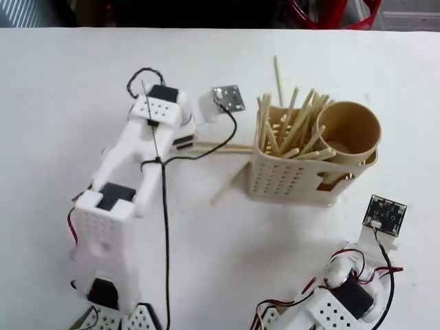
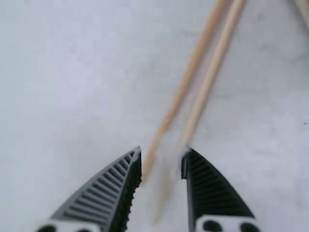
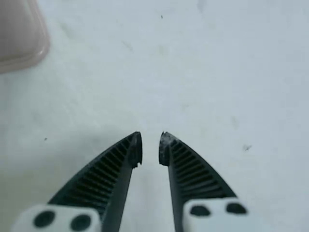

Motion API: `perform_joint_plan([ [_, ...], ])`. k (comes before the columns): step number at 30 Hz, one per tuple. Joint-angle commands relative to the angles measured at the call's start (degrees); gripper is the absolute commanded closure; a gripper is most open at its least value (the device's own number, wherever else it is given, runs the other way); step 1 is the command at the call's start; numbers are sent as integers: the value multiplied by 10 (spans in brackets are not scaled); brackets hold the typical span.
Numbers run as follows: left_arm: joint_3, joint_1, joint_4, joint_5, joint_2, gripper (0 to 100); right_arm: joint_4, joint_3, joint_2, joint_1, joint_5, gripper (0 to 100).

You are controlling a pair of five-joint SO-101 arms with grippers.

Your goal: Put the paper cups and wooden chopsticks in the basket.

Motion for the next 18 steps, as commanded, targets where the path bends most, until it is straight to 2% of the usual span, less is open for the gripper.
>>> perform_joint_plan([
  [1,-23,10,-1,9,-49,806,-8,5,-5,-5,4,925],
  [6,-26,7,-1,-47,-10,796,-8,5,-5,-5,4,925],
  [12,-27,7,-47,-98,20,669,-8,5,-5,-5,4,925],
  [18,-27,7,-116,-98,54,709,-8,5,-5,-5,4,925],
])
